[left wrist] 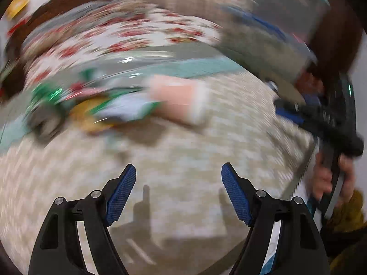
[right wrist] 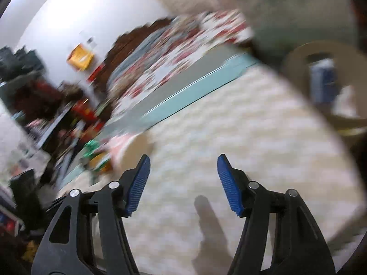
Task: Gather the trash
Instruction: 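Grasp the green-white wrapper with the left gripper while the right grasps the pink paper cup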
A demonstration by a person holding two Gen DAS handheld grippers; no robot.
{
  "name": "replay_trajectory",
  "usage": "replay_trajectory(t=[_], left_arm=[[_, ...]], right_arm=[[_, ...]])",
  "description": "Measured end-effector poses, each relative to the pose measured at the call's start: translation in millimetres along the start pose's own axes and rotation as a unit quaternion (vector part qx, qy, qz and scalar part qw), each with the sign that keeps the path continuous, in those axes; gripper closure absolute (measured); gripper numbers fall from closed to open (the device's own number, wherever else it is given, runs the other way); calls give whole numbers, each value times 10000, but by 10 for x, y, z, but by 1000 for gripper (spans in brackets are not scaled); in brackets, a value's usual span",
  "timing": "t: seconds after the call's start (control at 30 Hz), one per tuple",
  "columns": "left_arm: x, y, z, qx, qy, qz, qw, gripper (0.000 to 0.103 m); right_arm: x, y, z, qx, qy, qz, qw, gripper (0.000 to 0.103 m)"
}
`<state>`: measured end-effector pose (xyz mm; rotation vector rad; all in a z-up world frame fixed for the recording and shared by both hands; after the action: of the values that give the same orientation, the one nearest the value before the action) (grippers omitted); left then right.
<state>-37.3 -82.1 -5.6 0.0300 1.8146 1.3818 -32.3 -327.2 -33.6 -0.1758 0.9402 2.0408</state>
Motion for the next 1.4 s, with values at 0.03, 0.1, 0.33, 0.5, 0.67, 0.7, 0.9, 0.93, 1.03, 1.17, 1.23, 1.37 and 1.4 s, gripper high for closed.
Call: replay_trajectory(t=[0.03, 0.1, 0.33, 0.5, 0.67, 0.7, 0.9, 0.93, 1.03, 1.17, 1.23, 1.37, 1.4], left_arm=[[18, 60, 163, 26, 264, -75, 9996, 30], [46, 168, 504, 97, 808, -254, 9964, 30], [-73, 53, 1017, 688, 1663, -370, 9830, 37], [-176, -307, 864, 1166, 1733, -95, 9779, 94], [-49, -314, 739, 1564, 1723, -79, 9725, 102], [-26, -272, 718, 1625, 1698, -100, 9719, 102], [302, 49, 460, 1750, 1251, -82, 9766, 102], [371, 102, 408, 1711, 1123, -52, 9788, 102], [539, 209, 329, 1578, 878, 62, 9835, 100], [598, 270, 407, 1116, 988, 54, 9888, 49], [533, 256, 453, 1144, 1096, 31, 9874, 48], [354, 118, 455, 1151, 1162, -19, 9865, 44], [320, 59, 436, 1104, 1176, 29, 9869, 44]], right_arm=[[48, -111, 129, -43, 85, 134, 9999, 43], [139, -282, 382, -65, 376, 286, 9989, 43], [209, -714, 830, -30, 619, 474, 9970, 42], [126, -951, 736, -185, 42, 767, 9969, 74], [260, -875, 821, -489, 255, 889, 9945, 93], [319, -805, 836, -533, 320, 868, 9943, 95], [600, -435, 712, -540, 313, 915, 9938, 95], [642, -391, 670, -514, 271, 936, 9939, 95], [788, -217, 525, -277, 276, 957, 9946, 91], [779, -83, 358, 17, 240, 741, 9970, 78], [667, -33, 283, 112, 62, 482, 9988, 14], [431, -37, 413, 77, 464, 111, 9988, 13], [373, -76, 454, 120, 566, 72, 9983, 13]])
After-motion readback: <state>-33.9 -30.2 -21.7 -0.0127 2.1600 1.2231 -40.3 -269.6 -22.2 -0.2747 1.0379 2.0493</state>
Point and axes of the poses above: each gripper's, at about its wrist camera, not at the fingertips, and y roughly against the way its jaws point, z to its left, x to its underside, the point moved 5 cm from there along -y, roughly the way its jaws point, and after that the axes turned 10 degrees about -y, right-handed, at the moved point
